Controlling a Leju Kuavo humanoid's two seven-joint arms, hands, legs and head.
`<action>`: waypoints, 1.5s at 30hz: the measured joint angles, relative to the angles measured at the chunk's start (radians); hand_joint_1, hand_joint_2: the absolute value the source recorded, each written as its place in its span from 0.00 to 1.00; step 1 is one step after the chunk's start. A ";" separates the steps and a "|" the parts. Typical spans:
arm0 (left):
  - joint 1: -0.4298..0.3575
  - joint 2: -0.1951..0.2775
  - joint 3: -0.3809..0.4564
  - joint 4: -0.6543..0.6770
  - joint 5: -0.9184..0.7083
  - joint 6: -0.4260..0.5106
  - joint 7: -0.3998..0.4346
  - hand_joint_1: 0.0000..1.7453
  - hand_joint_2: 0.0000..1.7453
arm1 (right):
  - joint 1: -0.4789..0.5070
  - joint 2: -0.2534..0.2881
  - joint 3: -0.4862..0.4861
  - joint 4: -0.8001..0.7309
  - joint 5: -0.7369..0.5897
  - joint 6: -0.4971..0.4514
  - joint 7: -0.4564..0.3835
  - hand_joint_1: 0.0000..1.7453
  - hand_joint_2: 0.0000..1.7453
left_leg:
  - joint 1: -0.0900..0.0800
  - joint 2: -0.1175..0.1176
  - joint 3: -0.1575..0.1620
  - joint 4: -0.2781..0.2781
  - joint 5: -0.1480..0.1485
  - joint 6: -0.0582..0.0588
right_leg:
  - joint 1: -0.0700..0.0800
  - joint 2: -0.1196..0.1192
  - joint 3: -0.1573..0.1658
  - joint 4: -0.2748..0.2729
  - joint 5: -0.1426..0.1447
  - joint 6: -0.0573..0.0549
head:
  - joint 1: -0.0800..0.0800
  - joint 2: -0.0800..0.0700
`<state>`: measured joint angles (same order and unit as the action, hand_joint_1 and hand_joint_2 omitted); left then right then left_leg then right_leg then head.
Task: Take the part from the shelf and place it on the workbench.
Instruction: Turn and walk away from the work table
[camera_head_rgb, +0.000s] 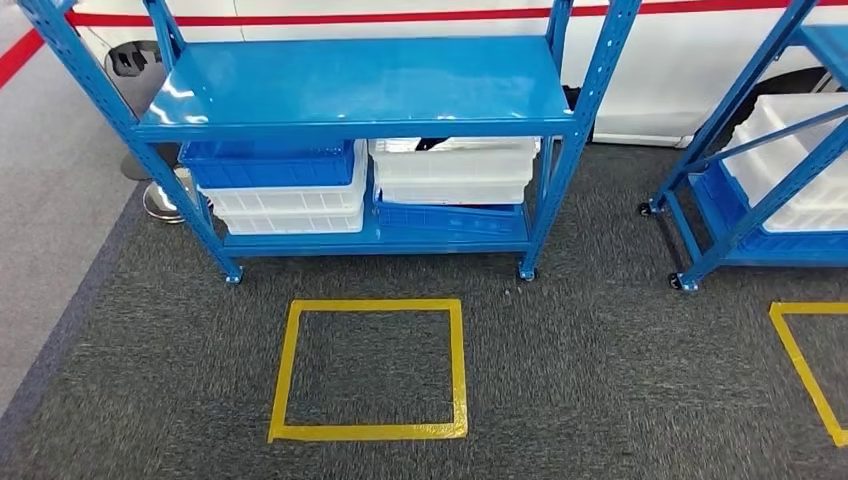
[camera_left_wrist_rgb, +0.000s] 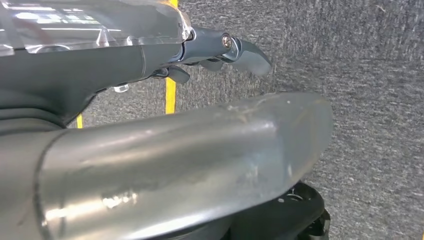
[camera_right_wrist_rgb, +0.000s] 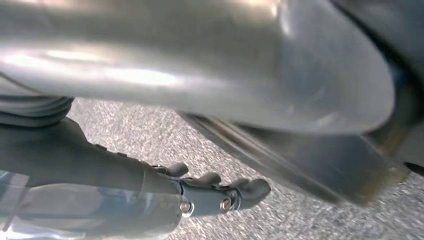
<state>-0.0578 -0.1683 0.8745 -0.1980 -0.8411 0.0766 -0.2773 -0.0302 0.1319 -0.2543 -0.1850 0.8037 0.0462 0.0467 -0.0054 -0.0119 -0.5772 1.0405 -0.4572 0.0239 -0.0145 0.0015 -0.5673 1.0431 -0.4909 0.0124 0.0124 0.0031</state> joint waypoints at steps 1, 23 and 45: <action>0.000 0.000 0.000 0.000 0.000 0.000 0.000 0.00 0.00 | 0.001 0.000 0.000 0.000 0.000 0.000 0.000 0.00 0.00 | 0.000 0.000 0.001 -0.001 0.000 0.004 | 0.001 0.000 0.001 -0.002 0.000 -0.001 | 0.000 0.000; 0.000 0.000 0.001 0.000 -0.008 -0.002 0.002 0.00 0.00 | 0.001 0.000 -0.004 0.000 0.003 0.003 0.000 0.00 0.00 | -0.003 0.000 0.012 -0.009 -0.003 -0.014 | -0.002 -0.001 0.010 -0.007 -0.004 -0.007 | 0.000 0.000; 0.000 -0.003 0.001 0.000 -0.012 -0.002 0.003 0.00 0.00 | 0.000 0.000 -0.008 0.000 0.009 0.004 0.002 0.00 0.00 | 0.000 -0.001 0.028 -0.017 -0.023 -0.017 | 0.001 0.001 0.015 -0.012 -0.011 -0.011 | -0.002 0.000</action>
<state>-0.0582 -0.1715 0.8755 -0.1981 -0.8526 0.0744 -0.2739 -0.0299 0.1319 -0.2618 -0.1850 0.8124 0.0497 0.0484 -0.0054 -0.0129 -0.5490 1.0231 -0.4802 0.0065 -0.0134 0.0024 -0.5524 1.0312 -0.5020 0.0013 0.0102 0.0030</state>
